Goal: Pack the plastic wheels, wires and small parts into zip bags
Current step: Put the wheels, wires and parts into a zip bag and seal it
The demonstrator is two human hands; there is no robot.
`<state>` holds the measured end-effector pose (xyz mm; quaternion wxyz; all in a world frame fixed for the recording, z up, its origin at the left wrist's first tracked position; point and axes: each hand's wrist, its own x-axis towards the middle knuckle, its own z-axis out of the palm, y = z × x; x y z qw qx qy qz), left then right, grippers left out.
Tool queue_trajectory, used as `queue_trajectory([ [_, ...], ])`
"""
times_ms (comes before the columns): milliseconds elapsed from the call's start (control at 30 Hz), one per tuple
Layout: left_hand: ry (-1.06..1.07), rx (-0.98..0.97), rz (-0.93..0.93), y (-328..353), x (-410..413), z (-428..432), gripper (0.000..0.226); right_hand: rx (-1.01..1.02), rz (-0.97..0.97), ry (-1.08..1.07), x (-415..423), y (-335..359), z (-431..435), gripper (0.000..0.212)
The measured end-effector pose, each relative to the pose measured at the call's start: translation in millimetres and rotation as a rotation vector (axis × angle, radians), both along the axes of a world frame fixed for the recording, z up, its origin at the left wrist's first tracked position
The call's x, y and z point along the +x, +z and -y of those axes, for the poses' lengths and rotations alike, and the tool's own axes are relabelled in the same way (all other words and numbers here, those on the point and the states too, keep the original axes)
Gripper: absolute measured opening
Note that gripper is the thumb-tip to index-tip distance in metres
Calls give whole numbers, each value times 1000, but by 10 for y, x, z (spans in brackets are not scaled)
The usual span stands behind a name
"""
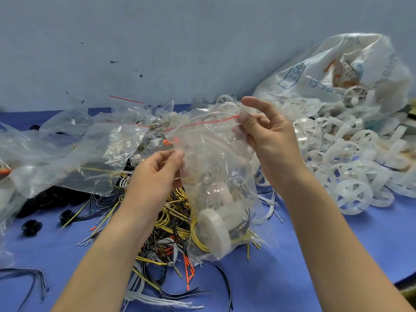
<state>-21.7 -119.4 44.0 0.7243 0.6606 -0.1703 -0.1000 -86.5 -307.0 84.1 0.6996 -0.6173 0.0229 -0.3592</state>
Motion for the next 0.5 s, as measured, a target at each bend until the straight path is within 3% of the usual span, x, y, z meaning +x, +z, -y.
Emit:
queue_trajectory([
  [100,19,-37,41,24,-16,14,18,38,-42,24,2,-17,23,20],
  [200,22,-42,107,71,-70,14,20,37,-228,73,-29,-66,27,34],
  [267,28,-23,155,99,-117,9,22,15,-309,97,-55,-115,17,30],
  [500,73,-125,333,366,-196,-209,23,34,-77,54,-223,165,52,27],
])
